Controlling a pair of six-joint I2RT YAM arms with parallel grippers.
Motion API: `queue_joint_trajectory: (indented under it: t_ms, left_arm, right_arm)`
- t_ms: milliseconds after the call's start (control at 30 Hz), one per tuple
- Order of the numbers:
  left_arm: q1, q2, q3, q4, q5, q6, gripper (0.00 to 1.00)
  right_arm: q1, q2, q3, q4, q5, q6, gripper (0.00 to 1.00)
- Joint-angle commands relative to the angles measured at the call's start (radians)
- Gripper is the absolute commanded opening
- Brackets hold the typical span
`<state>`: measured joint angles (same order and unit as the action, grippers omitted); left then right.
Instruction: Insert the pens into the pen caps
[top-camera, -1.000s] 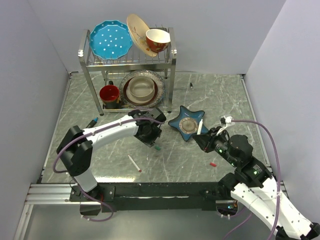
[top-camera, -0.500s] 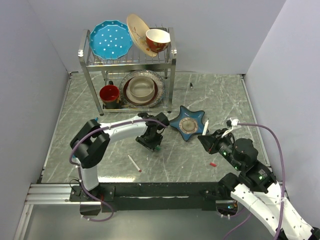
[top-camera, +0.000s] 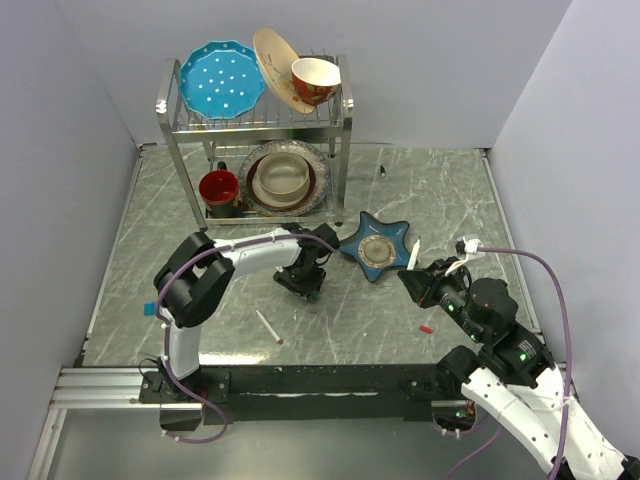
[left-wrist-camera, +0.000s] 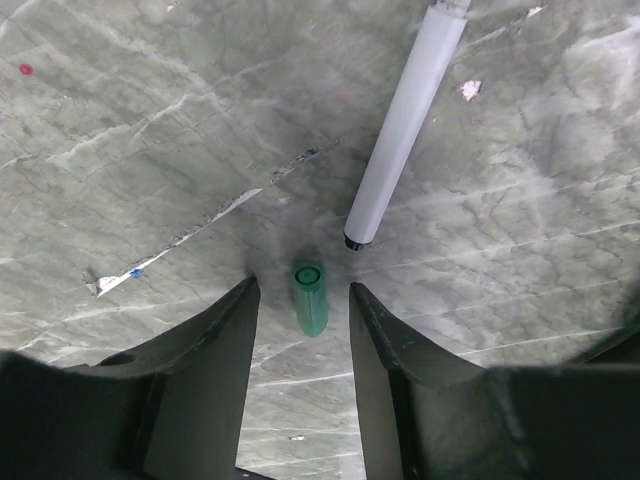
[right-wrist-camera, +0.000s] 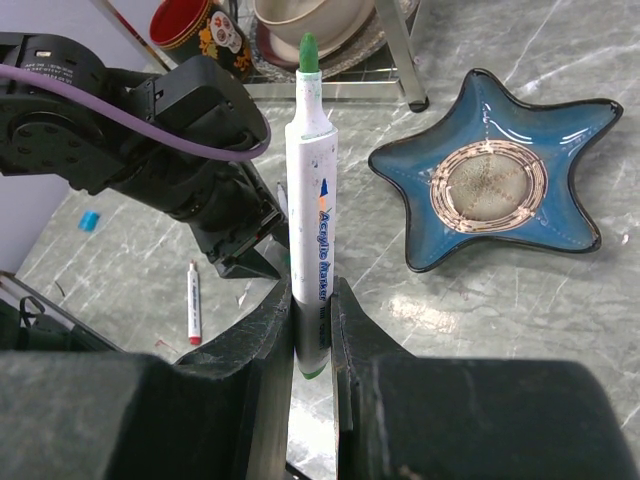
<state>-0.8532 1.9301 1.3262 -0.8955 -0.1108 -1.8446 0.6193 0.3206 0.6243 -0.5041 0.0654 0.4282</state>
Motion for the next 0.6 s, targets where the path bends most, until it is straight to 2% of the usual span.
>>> queue_joint_trajectory:
  t_ms: [0, 267, 400, 567]
  left_arm:
    - [-0.001, 0.023, 0.045, -0.059, -0.023, -0.004, 0.46]
    - [-0.003, 0.064, 0.117, -0.157, -0.021, 0.008, 0.38]
    - [-0.004, 0.075, 0.114, -0.143, 0.002, 0.018, 0.35]
    - [-0.010, 0.086, 0.102, -0.117, 0.011, 0.027, 0.25]
  right_arm:
    - [0.003, 0.000, 0.060, -0.002, 0.027, -0.016, 0.00]
    - [0.003, 0.001, 0.061, -0.005, 0.031, -0.017, 0.01]
    - [0.003, -0.009, 0.060, -0.004, 0.031, -0.014, 0.01]
    - [0.003, -0.015, 0.061, -0.011, 0.030, -0.016, 0.01]
